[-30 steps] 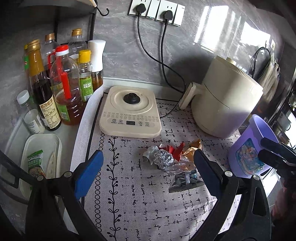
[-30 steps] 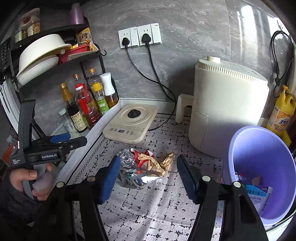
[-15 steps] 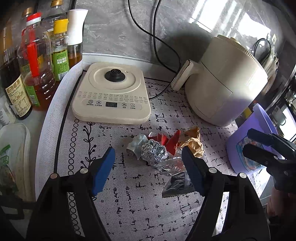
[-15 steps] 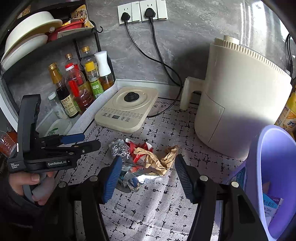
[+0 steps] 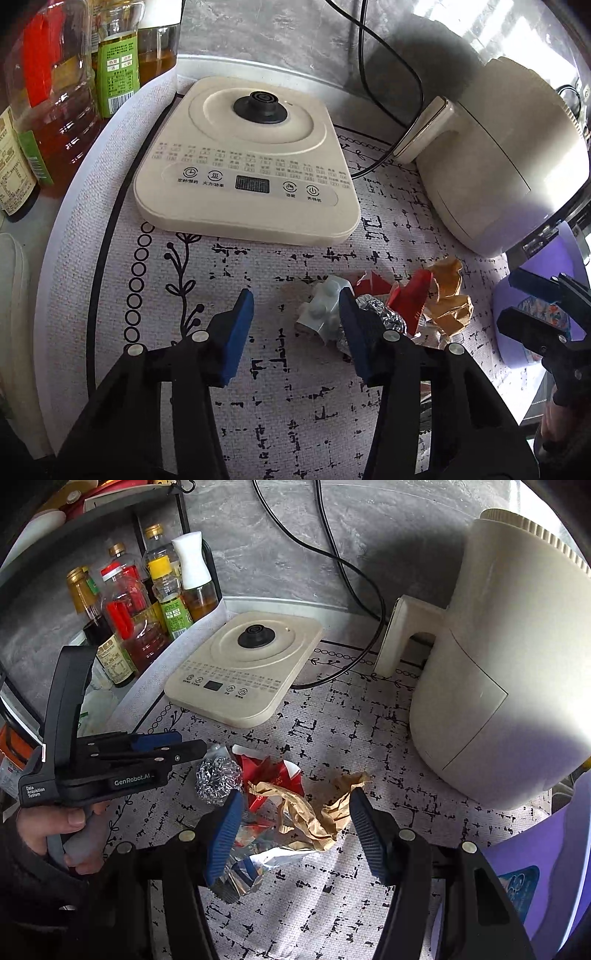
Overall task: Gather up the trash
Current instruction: 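Grasp the white plastic cup piece with the left tool while the right grasps the brown paper bag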
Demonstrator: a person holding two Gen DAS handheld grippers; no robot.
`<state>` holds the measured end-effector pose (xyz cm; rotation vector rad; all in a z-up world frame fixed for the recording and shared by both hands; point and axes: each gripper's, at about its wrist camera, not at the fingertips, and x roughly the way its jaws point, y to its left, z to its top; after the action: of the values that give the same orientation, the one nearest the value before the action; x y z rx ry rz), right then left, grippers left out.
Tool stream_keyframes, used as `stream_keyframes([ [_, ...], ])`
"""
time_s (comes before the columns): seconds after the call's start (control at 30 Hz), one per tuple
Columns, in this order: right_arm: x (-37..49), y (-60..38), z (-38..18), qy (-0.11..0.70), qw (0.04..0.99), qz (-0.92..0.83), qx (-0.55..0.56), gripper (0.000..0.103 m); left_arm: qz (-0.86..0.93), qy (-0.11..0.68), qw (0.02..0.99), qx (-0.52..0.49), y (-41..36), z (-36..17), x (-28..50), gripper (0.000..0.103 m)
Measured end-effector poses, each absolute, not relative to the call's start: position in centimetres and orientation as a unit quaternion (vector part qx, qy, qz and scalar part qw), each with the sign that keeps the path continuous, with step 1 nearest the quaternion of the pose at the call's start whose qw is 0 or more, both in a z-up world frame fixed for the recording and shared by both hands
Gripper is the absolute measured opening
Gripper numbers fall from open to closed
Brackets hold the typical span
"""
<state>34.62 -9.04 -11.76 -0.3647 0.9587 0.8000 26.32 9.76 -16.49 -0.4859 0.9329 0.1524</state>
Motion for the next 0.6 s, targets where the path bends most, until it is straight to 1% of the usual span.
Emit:
stream_keyframes([
  [0.23, 35.6, -9.1, -13.2, 0.465, 0.791, 0.358, -0.171, 0.059, 0.052, 0.453, 0.864, -0.212, 9.0, -17.5, 27.6, 0.048],
  [0.27, 35.7, -9.1, -13.3, 0.466, 0.791, 0.357, -0.172, 0.059, 0.052, 0.453, 0.866, -0.207, 8.9, -17.5, 27.7, 0.045],
  [0.3, 35.8, -9.2, -13.4, 0.468, 0.791, 0.355, -0.174, 0.059, 0.052, 0.454, 0.866, -0.202, 8.8, -17.6, 28.0, 0.040],
  [0.33, 36.0, -9.2, -13.5, 0.469, 0.790, 0.354, -0.174, 0.059, 0.048, 0.455, 0.866, -0.202, 8.8, -17.6, 28.2, 0.031],
  [0.37, 36.1, -9.3, -13.6, 0.471, 0.789, 0.352, -0.174, 0.059, 0.040, 0.455, 0.865, -0.208, 8.9, -17.7, 28.4, 0.027],
  [0.47, 36.2, -9.1, -14.1, 0.478, 0.786, 0.351, -0.177, 0.060, 0.048, 0.457, 0.866, -0.198, 8.7, -17.5, 28.7, 0.026],
  [0.57, 36.2, -8.6, -14.8, 0.484, 0.778, 0.356, -0.185, 0.066, 0.062, 0.451, 0.867, -0.203, 9.3, -17.2, 28.0, 0.026],
  [0.6, 36.1, -8.4, -15.1, 0.485, 0.776, 0.357, -0.190, 0.070, 0.068, 0.448, 0.868, -0.204, 9.6, -17.1, 27.6, 0.026],
])
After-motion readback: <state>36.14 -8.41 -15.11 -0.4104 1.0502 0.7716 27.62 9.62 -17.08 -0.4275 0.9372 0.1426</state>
